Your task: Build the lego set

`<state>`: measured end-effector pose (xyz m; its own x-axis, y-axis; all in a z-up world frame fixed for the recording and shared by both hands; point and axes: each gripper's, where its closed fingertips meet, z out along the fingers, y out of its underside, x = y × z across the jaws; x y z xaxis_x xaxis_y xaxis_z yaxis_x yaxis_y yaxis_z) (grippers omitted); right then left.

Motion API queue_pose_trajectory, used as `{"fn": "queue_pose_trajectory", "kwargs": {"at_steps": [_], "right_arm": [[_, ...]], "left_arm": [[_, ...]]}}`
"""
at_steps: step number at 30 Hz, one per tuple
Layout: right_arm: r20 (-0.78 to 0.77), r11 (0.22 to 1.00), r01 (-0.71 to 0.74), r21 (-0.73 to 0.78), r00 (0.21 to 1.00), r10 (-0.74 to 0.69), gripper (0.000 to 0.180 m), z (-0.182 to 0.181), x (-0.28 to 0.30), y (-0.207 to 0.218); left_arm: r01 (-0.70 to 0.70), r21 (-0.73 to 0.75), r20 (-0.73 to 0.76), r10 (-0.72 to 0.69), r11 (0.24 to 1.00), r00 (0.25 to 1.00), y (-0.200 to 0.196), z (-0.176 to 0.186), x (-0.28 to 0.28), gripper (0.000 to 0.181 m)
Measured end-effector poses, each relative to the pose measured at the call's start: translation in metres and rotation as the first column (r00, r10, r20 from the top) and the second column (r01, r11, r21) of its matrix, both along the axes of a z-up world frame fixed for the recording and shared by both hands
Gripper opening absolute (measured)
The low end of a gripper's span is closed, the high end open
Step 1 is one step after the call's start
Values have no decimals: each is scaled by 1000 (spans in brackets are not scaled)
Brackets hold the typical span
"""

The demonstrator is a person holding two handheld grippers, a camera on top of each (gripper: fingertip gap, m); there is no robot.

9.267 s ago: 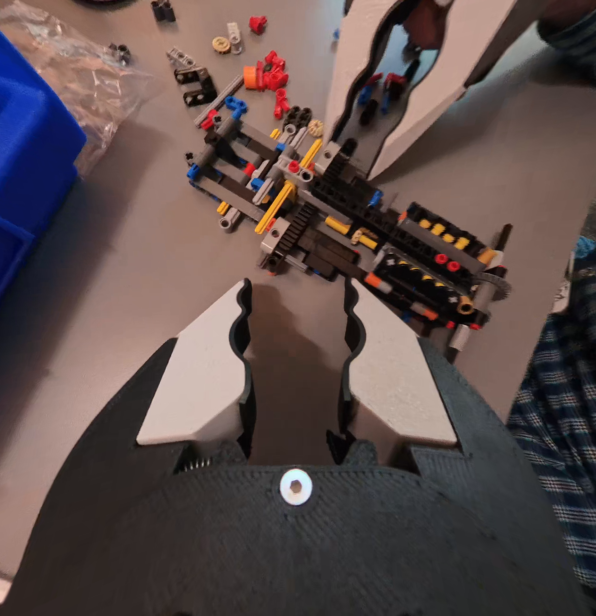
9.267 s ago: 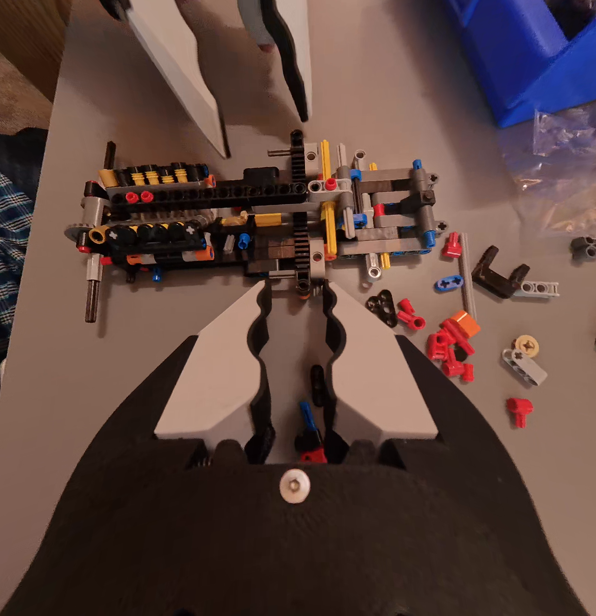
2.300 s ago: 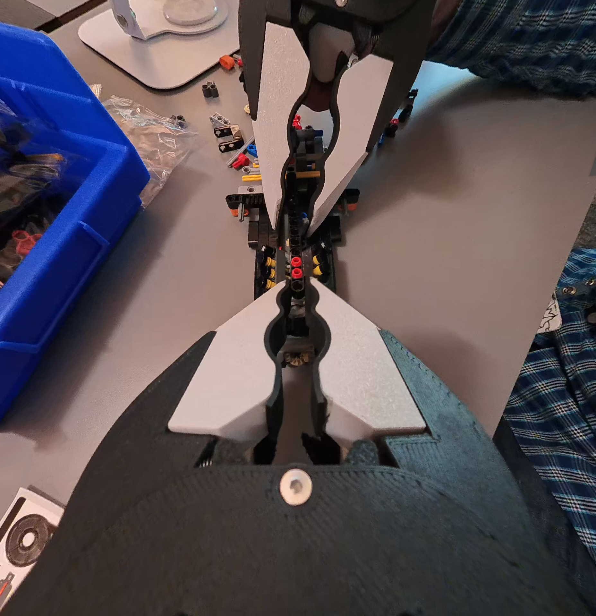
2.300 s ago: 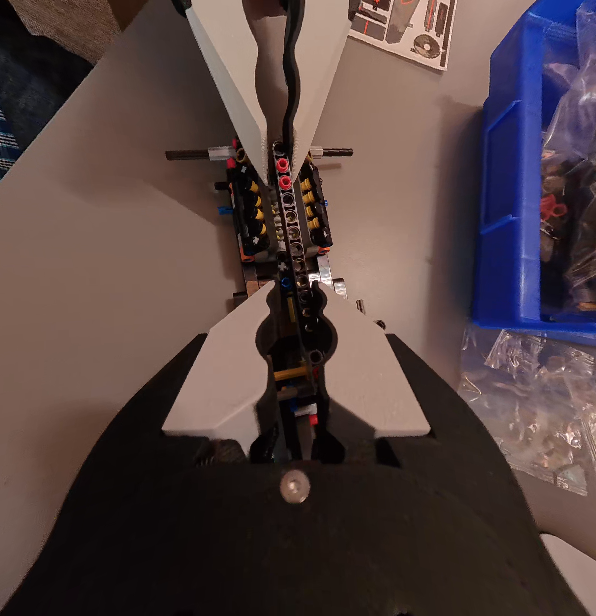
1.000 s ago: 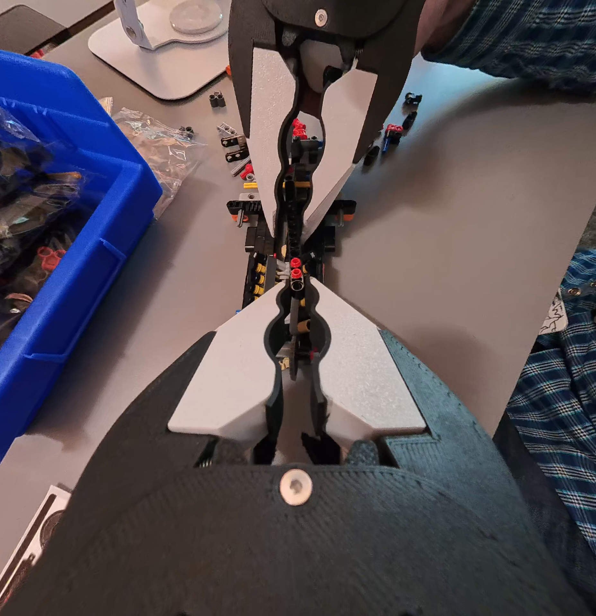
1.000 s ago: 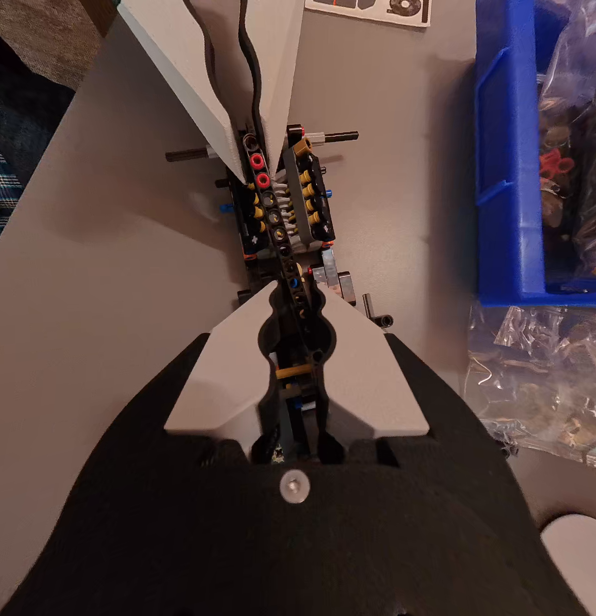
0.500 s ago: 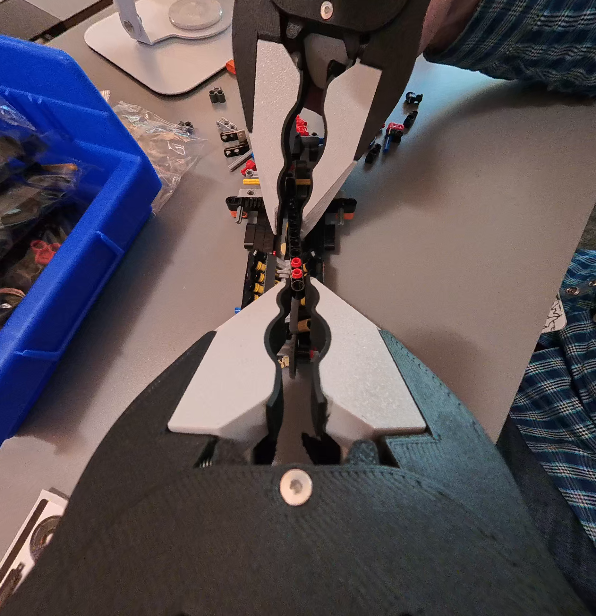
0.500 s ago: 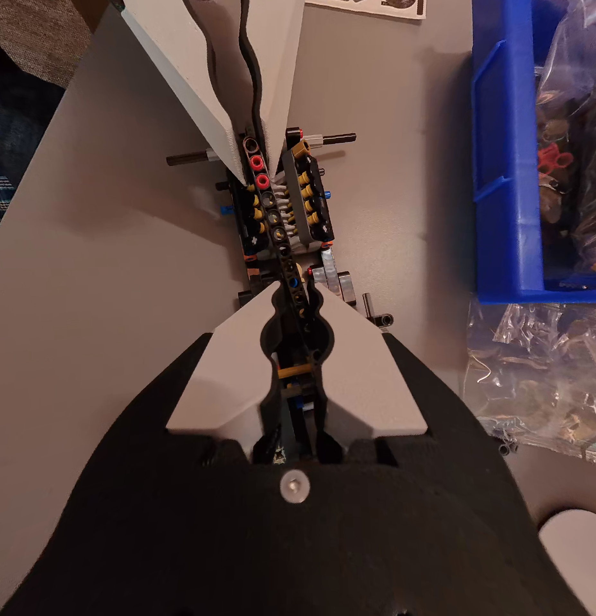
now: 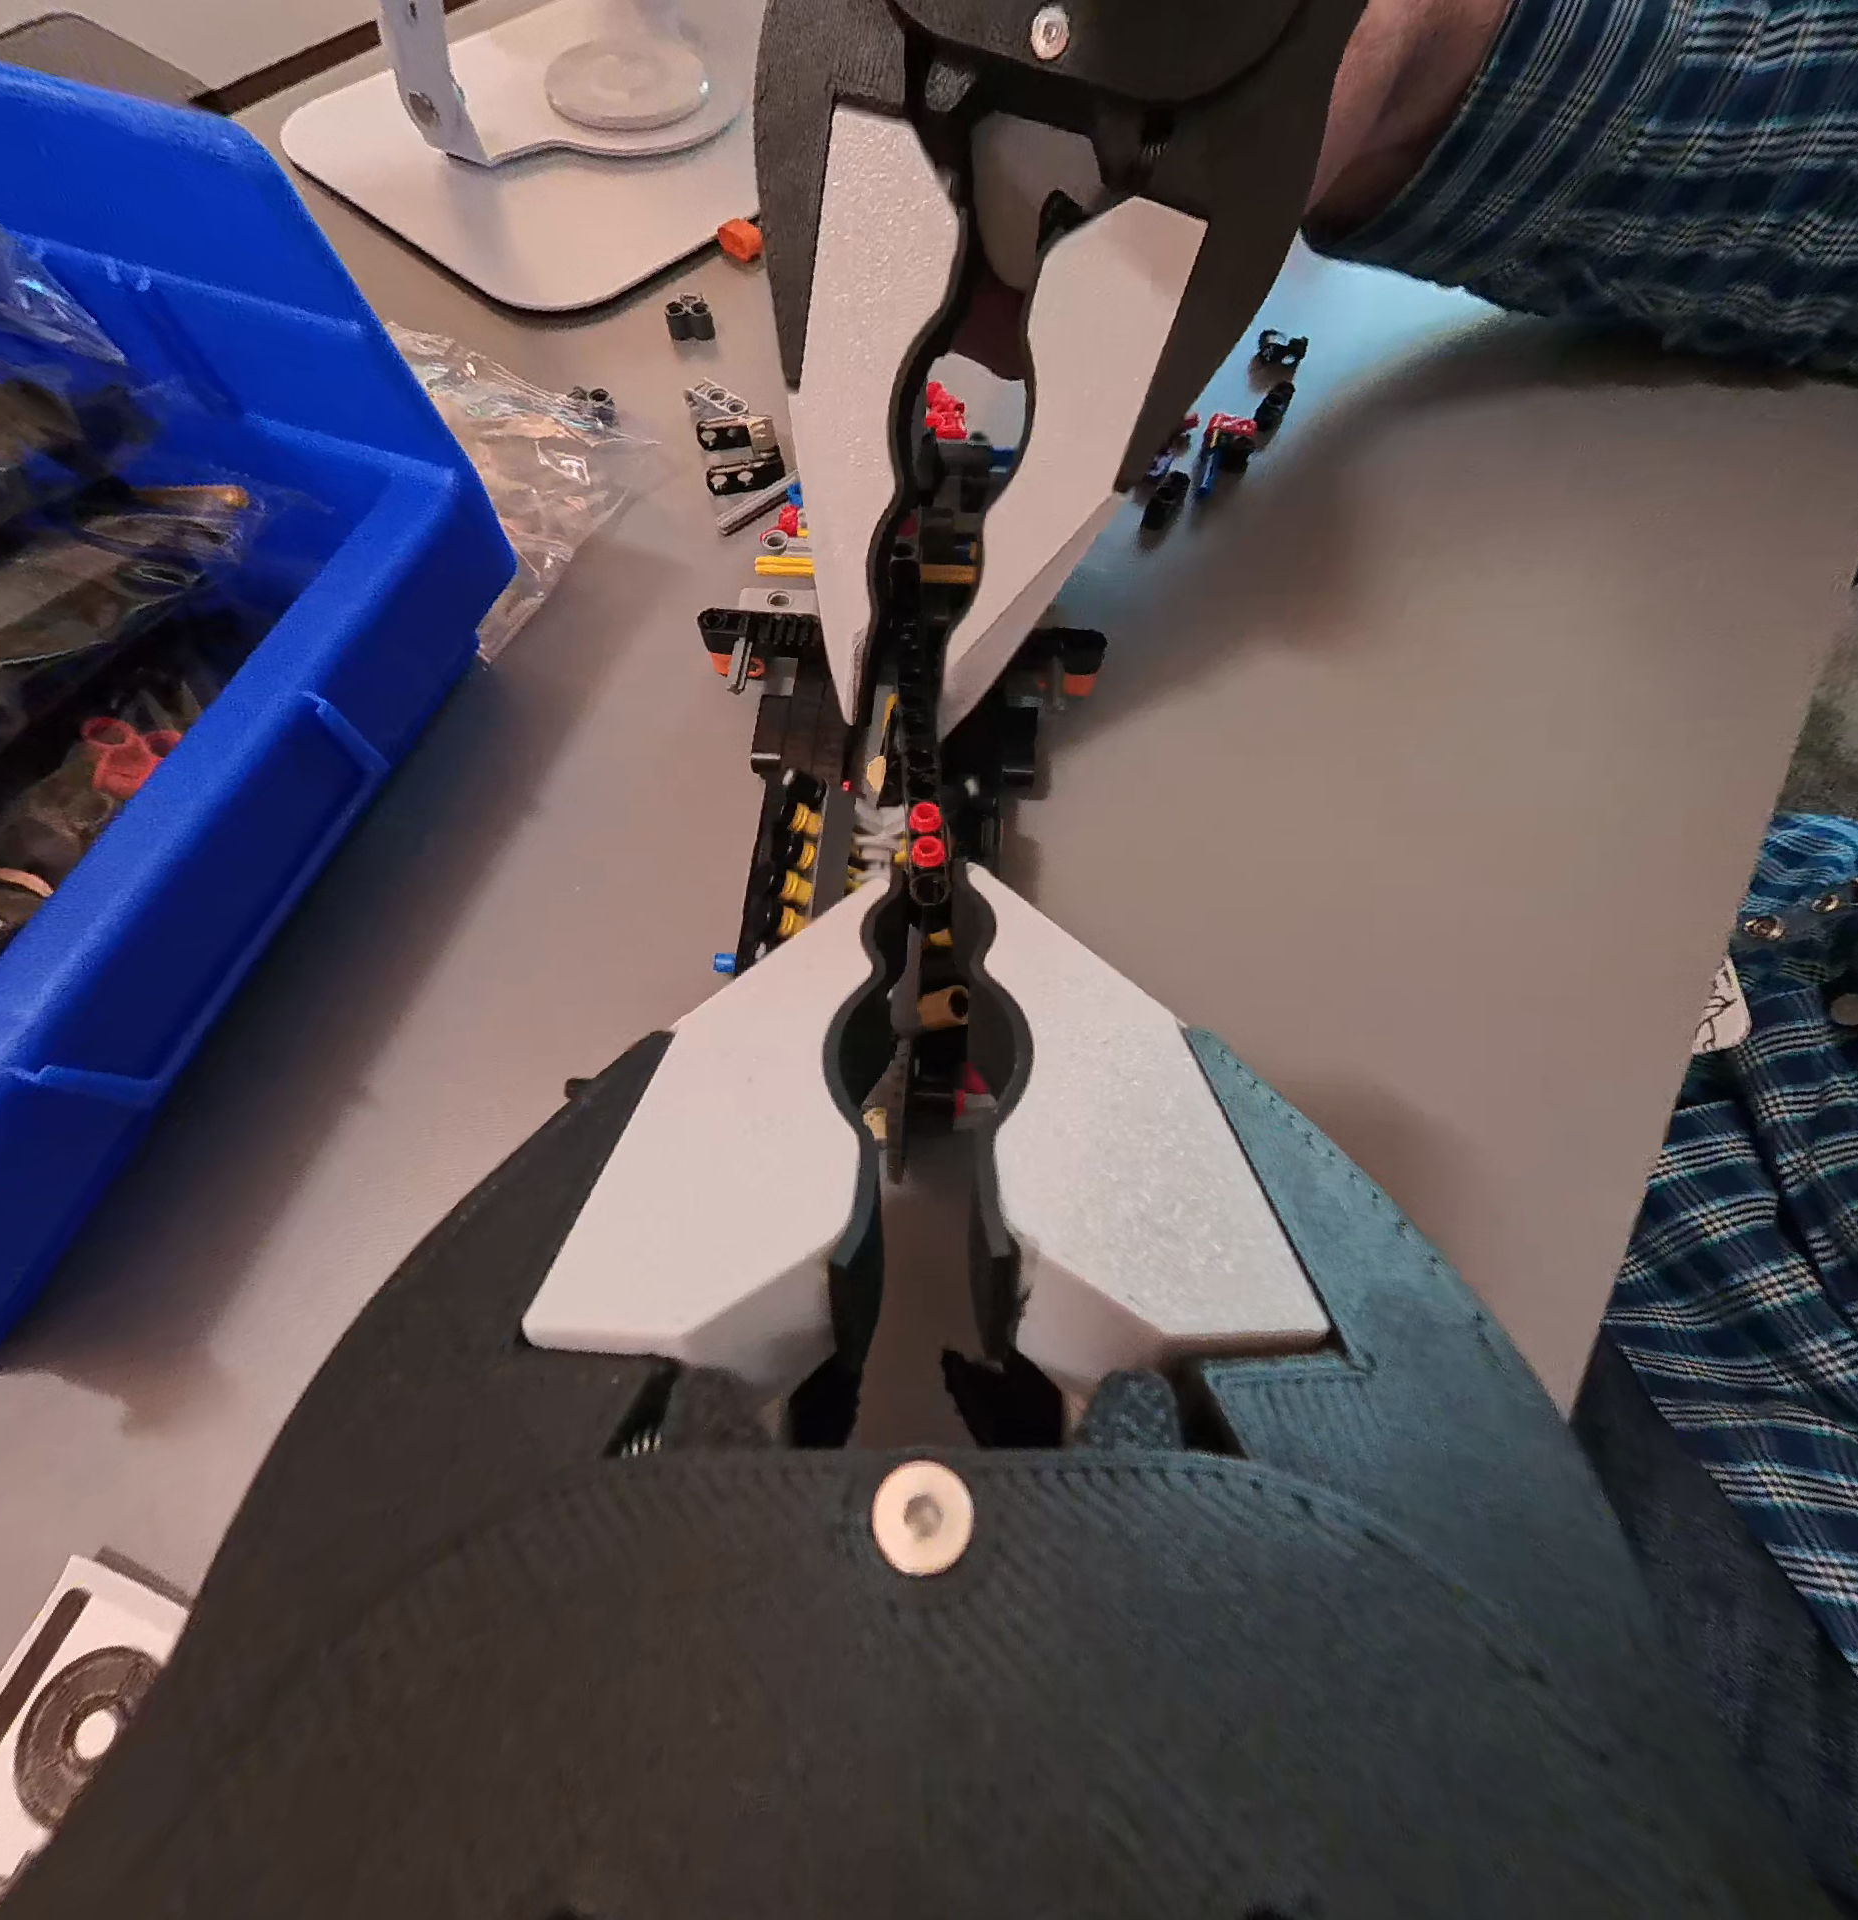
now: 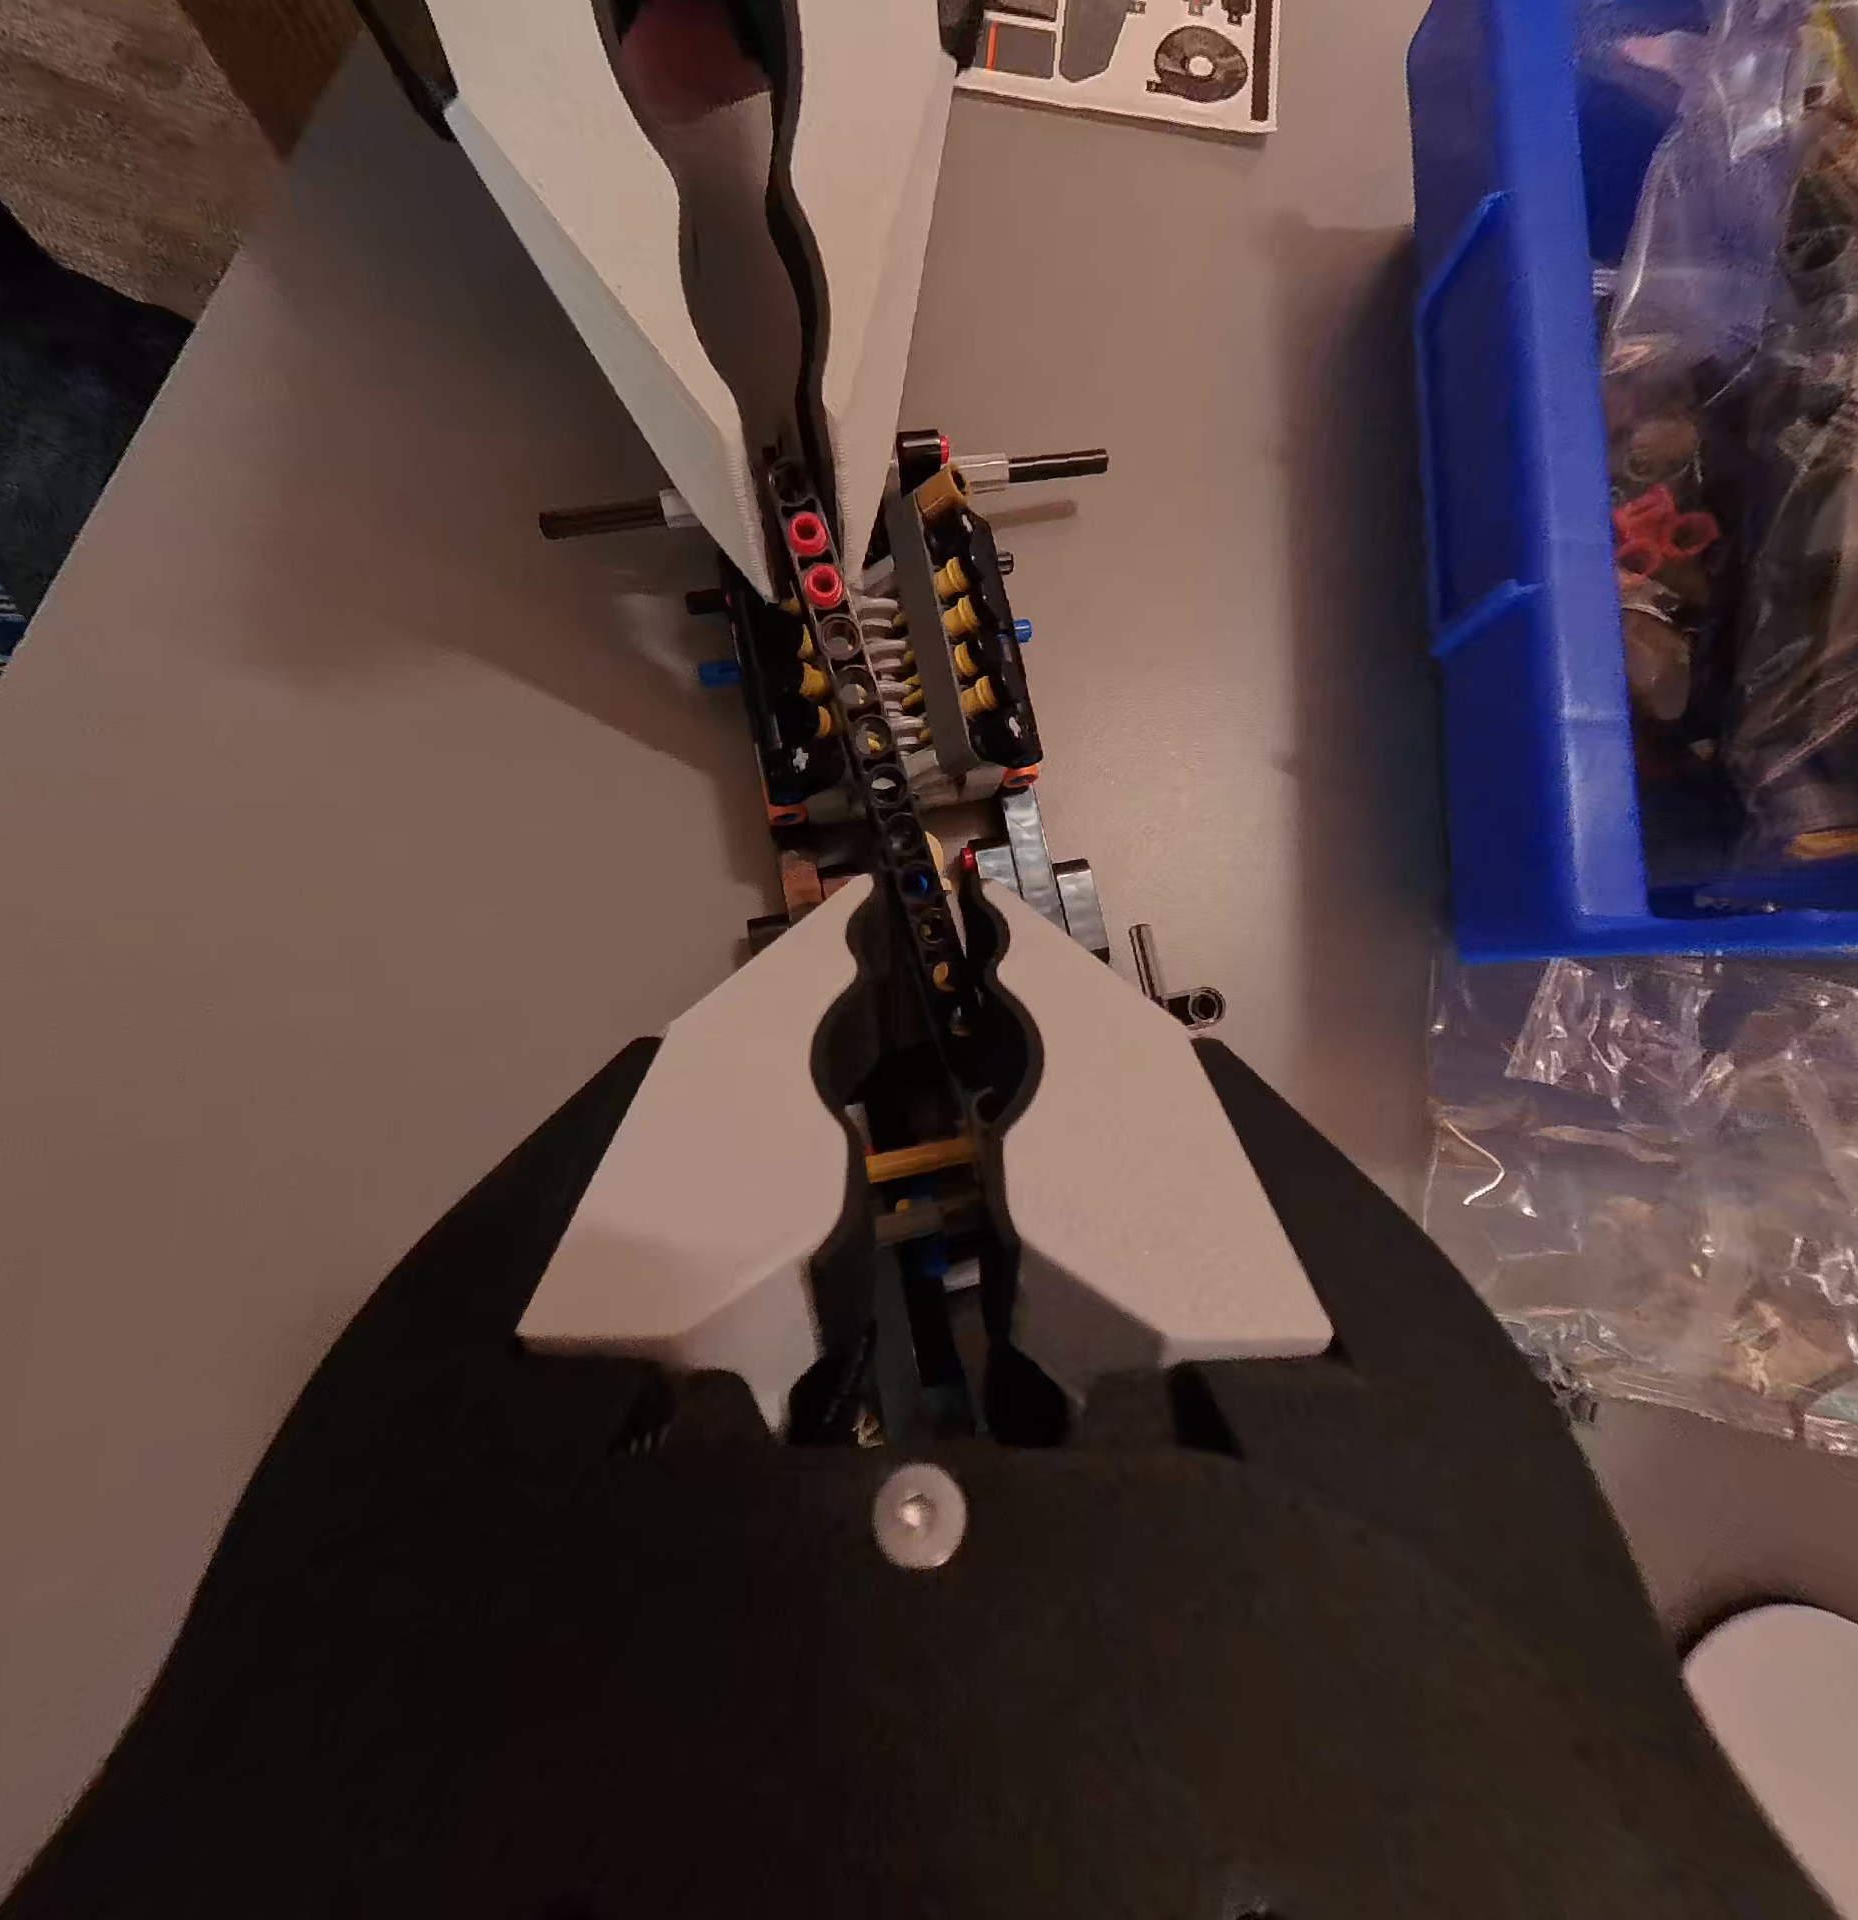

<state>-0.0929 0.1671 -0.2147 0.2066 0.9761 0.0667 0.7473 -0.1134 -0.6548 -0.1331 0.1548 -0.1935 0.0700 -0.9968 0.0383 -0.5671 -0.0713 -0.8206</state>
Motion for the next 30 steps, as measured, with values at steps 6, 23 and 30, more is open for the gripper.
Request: {"fn": "queue_pose_trajectory", "kwargs": {"at_steps": [6, 23, 30], "right_arm": [[-14, 1000, 6, -19, 1000, -6, 9, 1, 0, -1], [22, 999, 24, 29, 999, -24, 10, -2, -3, 0], [-3, 999, 48, -16, 999, -48, 12, -1, -3, 2]], "left_arm": [[-14, -8, 23, 15, 1000, 1000, 5, 2, -3, 17], [-13, 30, 126, 9, 999, 992, 0, 5, -1, 7], [9, 11, 120, -10, 1000, 993, 5, 4, -1, 6]]}}
